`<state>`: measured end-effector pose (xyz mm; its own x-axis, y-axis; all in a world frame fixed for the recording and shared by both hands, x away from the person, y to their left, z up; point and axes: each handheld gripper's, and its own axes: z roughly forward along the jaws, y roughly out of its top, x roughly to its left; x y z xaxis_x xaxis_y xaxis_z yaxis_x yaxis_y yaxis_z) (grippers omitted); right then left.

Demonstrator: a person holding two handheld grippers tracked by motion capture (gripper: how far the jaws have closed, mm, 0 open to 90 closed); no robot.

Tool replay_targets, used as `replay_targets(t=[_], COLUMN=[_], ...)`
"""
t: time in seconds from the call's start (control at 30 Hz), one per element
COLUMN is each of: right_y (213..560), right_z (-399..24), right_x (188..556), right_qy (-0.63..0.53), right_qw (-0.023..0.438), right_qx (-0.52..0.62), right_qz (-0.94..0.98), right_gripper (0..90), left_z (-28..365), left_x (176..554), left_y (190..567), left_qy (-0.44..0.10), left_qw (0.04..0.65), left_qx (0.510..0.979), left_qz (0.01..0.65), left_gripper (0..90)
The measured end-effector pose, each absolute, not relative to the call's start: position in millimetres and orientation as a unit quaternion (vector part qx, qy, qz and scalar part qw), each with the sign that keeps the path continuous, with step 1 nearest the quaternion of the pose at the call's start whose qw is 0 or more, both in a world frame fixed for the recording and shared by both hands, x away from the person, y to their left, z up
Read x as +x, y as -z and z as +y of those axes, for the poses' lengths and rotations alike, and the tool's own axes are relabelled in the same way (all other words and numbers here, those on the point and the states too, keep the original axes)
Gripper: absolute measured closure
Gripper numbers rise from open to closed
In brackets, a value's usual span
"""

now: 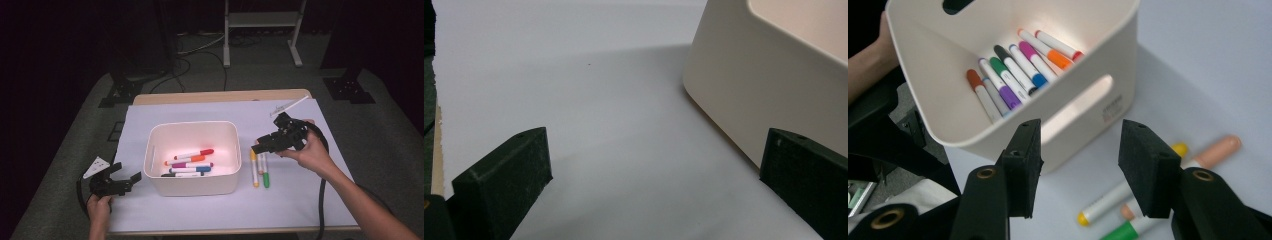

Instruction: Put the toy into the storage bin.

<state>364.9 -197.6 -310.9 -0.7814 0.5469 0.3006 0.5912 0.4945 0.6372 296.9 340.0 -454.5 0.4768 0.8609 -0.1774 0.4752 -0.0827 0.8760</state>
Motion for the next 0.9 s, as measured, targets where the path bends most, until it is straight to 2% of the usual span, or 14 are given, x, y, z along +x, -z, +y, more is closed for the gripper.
replay_targets(t=[0.47, 0.9], right_y=[378.3, 418.3], right_z=[-227.9, -218.9], right_x=[366.9, 374.5], right_qy=[0.341, 0.311], right_qw=[0.012, -0.026], right_qx=[-0.383, -0.410], right_qz=[-0.858, -0.857], right_gripper=[50.3, 52.0], left_z=[340.1, 340.5], left_x=[296.8, 296.6], left_y=[454.4, 454.4], left_qy=[-0.199, -0.199], left_qw=[0.486, 0.487], left_qx=[0.709, 0.708], left_qz=[0.471, 0.471], left_gripper=[0.0, 0.0])
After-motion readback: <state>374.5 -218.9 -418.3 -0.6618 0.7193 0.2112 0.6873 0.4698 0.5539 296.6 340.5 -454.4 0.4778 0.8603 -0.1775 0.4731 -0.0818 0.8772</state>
